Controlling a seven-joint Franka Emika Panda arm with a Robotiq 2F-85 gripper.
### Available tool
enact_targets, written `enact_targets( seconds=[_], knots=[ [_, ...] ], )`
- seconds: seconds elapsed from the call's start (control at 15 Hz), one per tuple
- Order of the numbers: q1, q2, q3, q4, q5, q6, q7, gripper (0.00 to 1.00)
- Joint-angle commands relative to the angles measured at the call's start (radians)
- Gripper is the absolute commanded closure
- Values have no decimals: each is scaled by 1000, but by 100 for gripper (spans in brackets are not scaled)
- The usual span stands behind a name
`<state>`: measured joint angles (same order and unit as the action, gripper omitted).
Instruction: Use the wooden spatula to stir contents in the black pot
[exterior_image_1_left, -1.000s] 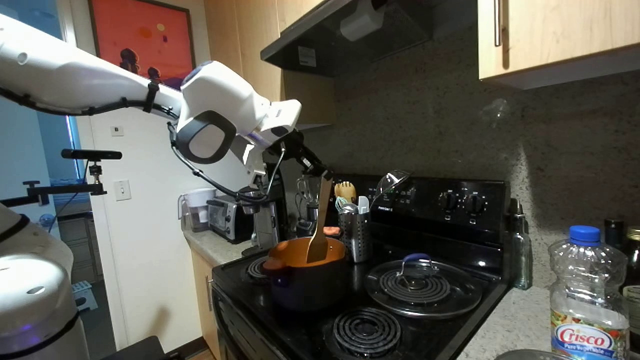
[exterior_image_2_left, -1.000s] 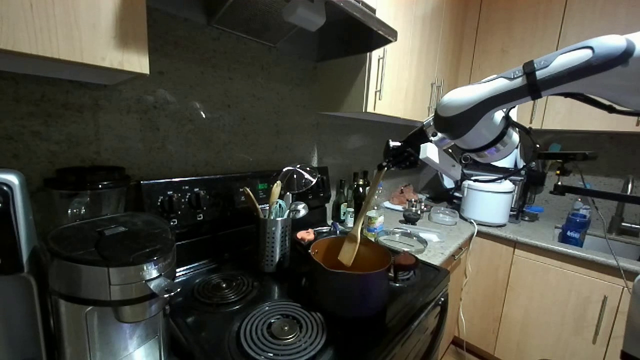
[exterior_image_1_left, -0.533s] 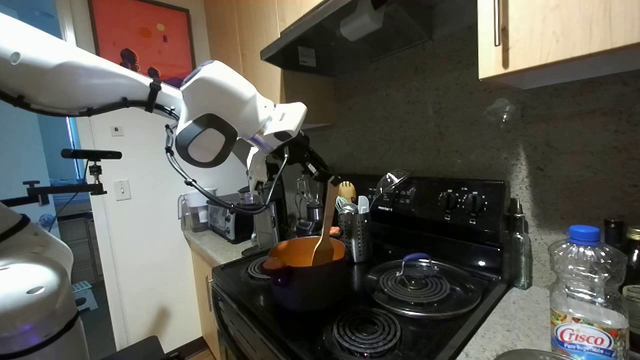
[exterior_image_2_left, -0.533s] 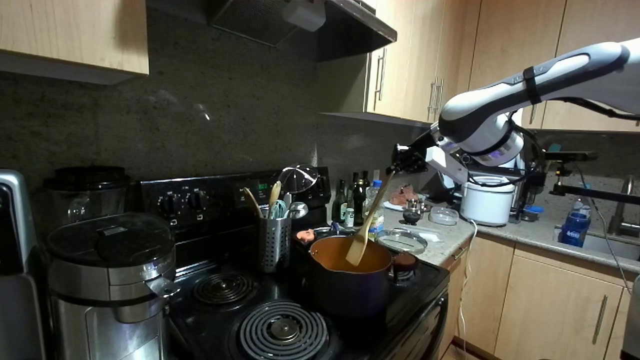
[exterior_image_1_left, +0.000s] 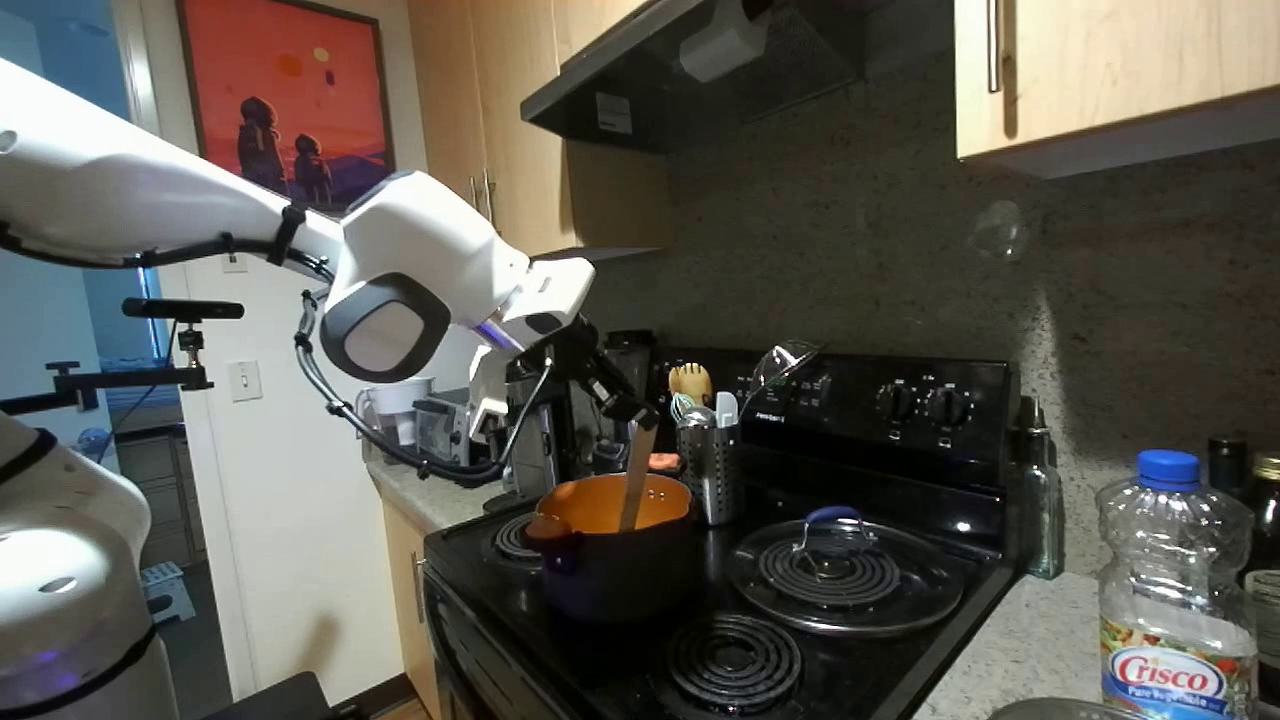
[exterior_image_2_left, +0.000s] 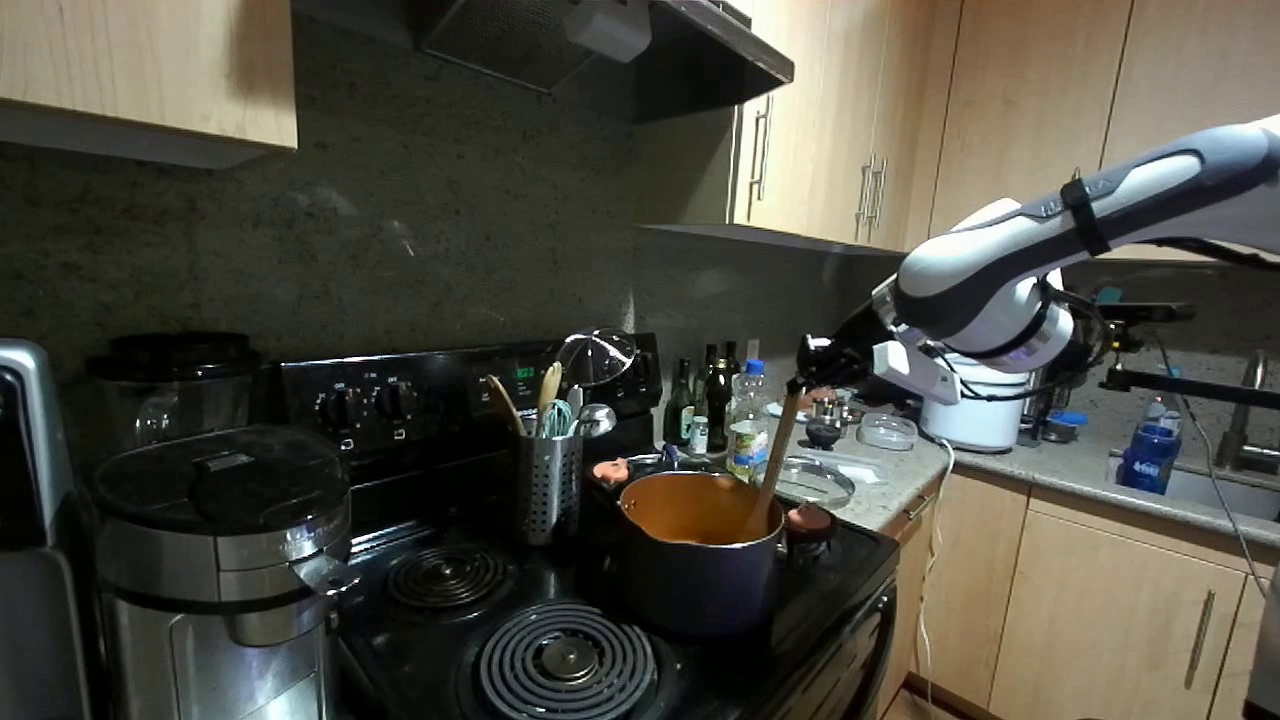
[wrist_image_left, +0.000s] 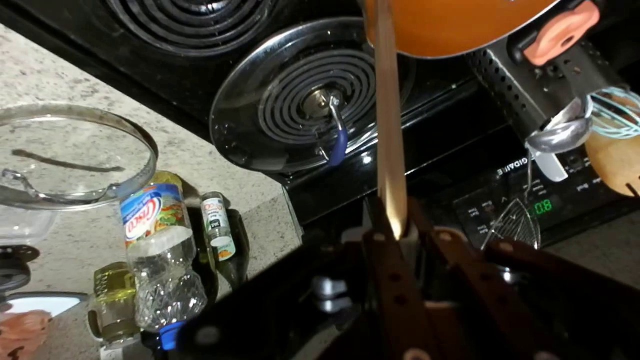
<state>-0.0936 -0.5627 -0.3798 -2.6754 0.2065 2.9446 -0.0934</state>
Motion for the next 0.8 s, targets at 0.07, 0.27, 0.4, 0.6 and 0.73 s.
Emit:
enact_targets(
  seconds=[0.07,0.27,0.4,0.6,0.73],
  knots=[
    [-10,-117,18,-72,-31,-6,-27,94],
    [7,-170,7,-76,-35,-13,-29,94],
    [20,-194,0,-69,-32,-15,-27,94],
    [36,-213,2,-65,-30,-31,-21,94],
    [51,-219,6,-71,-29,-37,-21,94]
  ],
)
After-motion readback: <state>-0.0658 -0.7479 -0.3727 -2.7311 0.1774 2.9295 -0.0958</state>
